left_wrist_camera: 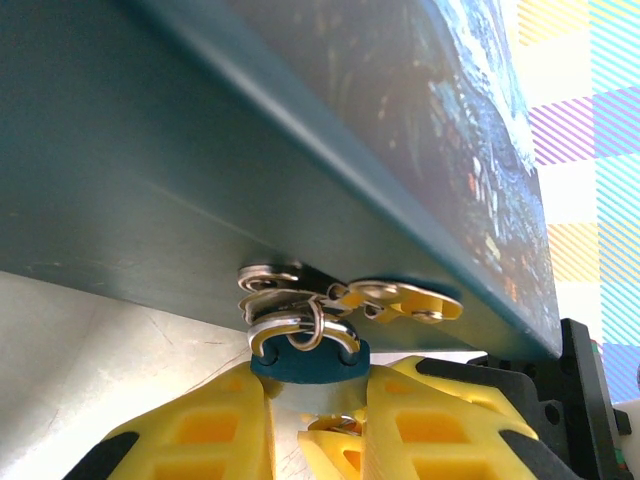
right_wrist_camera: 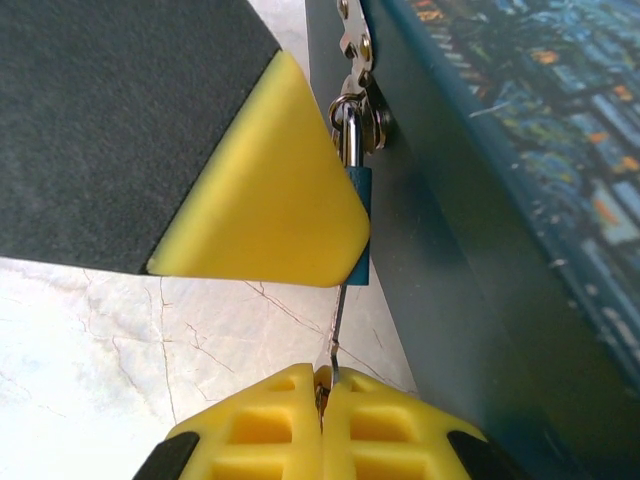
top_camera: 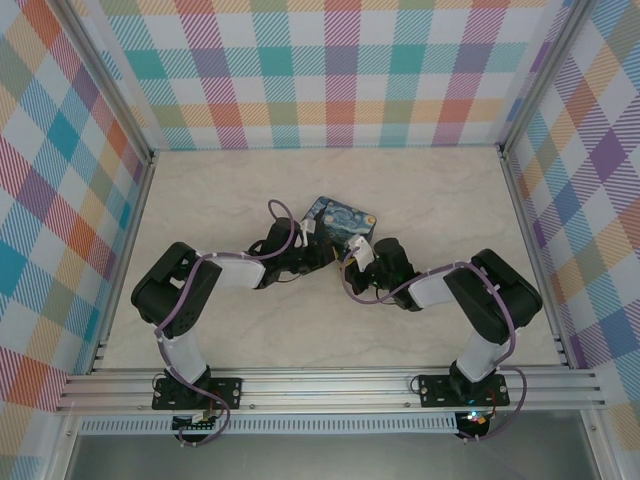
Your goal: Unlock a padlock with a key
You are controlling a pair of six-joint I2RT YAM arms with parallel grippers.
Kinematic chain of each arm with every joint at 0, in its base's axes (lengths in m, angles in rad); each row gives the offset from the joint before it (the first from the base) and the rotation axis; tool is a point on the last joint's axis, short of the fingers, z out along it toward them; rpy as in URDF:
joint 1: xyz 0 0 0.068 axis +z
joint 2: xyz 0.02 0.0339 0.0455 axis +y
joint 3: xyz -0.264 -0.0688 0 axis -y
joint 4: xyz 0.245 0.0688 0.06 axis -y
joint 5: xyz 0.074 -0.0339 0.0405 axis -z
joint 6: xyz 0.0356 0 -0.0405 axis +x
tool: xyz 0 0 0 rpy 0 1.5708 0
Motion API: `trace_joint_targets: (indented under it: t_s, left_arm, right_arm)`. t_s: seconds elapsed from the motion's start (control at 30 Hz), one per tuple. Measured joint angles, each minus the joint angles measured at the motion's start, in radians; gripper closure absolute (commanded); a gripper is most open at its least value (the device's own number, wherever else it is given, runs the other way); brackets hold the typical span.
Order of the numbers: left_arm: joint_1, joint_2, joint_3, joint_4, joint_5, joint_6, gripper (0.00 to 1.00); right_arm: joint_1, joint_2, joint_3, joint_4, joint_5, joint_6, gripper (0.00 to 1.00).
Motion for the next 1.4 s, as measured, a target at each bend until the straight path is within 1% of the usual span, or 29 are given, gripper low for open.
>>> trace_joint_targets:
  t_s: [0.43,0.9,1.23,1.4]
  left_arm:
    - [0.0,-0.003,-0.004,0.002,-0.002,0.0,0.79]
    - [0.0,-0.013,-0.021,0.024,-0.011,-0.003,0.79]
    - [0.0,-0.02,-0.027,0.031,-0.008,-0.003,0.79]
    - [0.0,-0.02,-0.027,0.031,-0.007,-0.003,0.79]
  right_arm:
    - [0.0,0.0,0.007,-0.005,-0.001,0.002,1.0]
    - [-0.013,0.0,0.017,-0.015,-0.028,0.003,1.0]
    - [-0.026,-0.012,0.026,-0.042,-0.088,0.003,1.0]
    - [-0.027,-0.013,0.031,-0.053,-0.098,0.003,1.0]
